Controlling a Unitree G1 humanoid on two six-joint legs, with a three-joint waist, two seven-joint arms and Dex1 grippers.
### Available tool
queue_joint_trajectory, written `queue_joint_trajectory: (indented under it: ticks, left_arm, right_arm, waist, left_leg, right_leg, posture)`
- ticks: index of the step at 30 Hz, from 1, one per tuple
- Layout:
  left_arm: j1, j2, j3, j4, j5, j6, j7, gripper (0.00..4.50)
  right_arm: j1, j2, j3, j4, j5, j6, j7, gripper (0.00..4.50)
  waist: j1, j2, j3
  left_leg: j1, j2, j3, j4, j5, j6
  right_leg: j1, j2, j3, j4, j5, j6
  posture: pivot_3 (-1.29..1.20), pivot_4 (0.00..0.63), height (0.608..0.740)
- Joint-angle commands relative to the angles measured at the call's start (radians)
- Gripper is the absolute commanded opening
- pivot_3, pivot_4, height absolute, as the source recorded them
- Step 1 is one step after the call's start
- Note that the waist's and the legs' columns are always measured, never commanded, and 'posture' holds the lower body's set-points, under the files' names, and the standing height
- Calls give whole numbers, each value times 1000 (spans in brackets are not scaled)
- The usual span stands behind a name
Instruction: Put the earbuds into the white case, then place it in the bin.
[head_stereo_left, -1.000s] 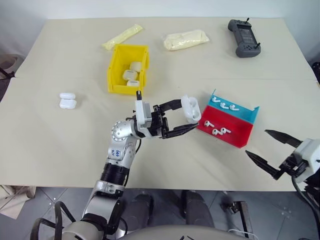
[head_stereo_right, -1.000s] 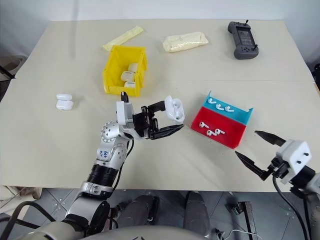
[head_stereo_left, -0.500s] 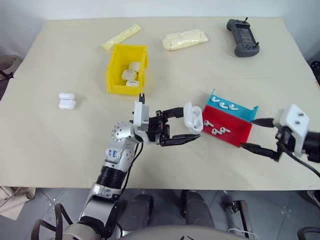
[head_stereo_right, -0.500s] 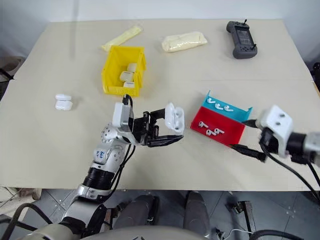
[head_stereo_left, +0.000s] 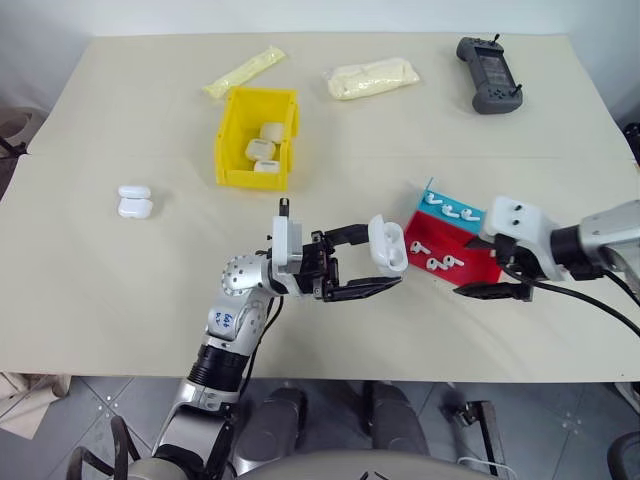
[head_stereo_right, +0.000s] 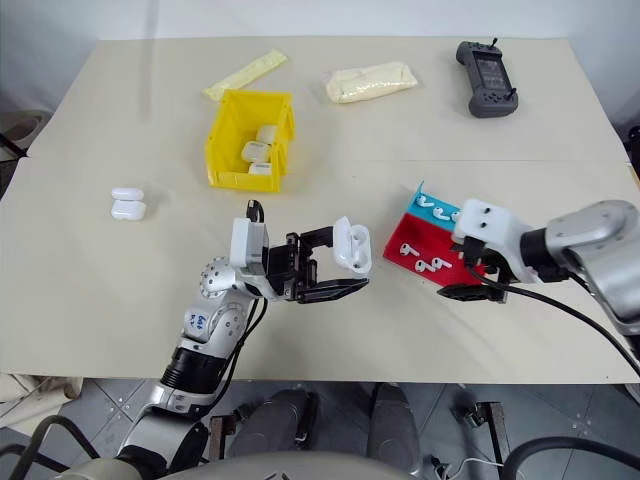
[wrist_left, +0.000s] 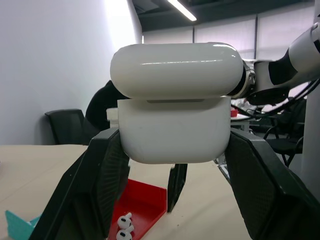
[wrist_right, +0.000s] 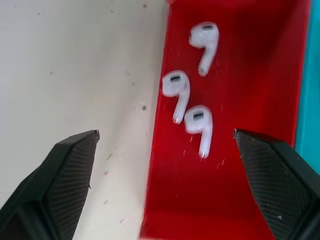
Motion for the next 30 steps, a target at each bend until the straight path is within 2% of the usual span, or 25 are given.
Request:
queue_joint_trajectory:
  ticks: [1, 16, 24, 27, 30]
  left_arm:
    - [-5, 2, 1, -49, -3, -8, 12, 2737]
    - [21, 23, -10, -80, -4, 14, 35, 2737]
    - [20, 17, -14, -78, 0, 14, 43, 2737]
    - [21, 18, -14, -80, 0, 14, 47, 2737]
    - [23, 20, -15, -83, 0, 15, 51, 2737]
  right_arm:
    - [-37, 7, 35, 34, -95, -43, 6, 4500]
    - [-195, 70, 87, 117, -179, -66, 168, 4500]
    - [-199, 100, 110, 155, -255, -175, 192, 4500]
    - [-199, 109, 114, 168, -276, -200, 195, 3947]
    - [-200, 117, 114, 183, -294, -224, 195, 2964]
  waist:
    - [2, 0, 0]
    - [1, 0, 0]
    - [1, 0, 0]
    - [0, 0, 0]
    - [0, 0, 0]
  left_leg:
    - [0, 0, 0, 0, 0, 0]
    - [0, 0, 0, 0, 0, 0]
    - [0, 0, 0, 0, 0, 0]
    - [0, 0, 0, 0, 0, 0]
    - [0, 0, 0, 0, 0, 0]
  right_leg:
    - [0, 0, 0, 0, 0, 0]
    - [-1, 0, 0, 0, 0, 0]
    - [-1, 0, 0, 0, 1, 0]
    - [-1, 0, 0, 0, 1, 0]
    - [-1, 0, 0, 0, 1, 0]
  posture:
    - [0, 150, 740]
    - [0, 150, 740]
    - [0, 150, 740]
    - [0, 150, 740]
    - [0, 150, 740]
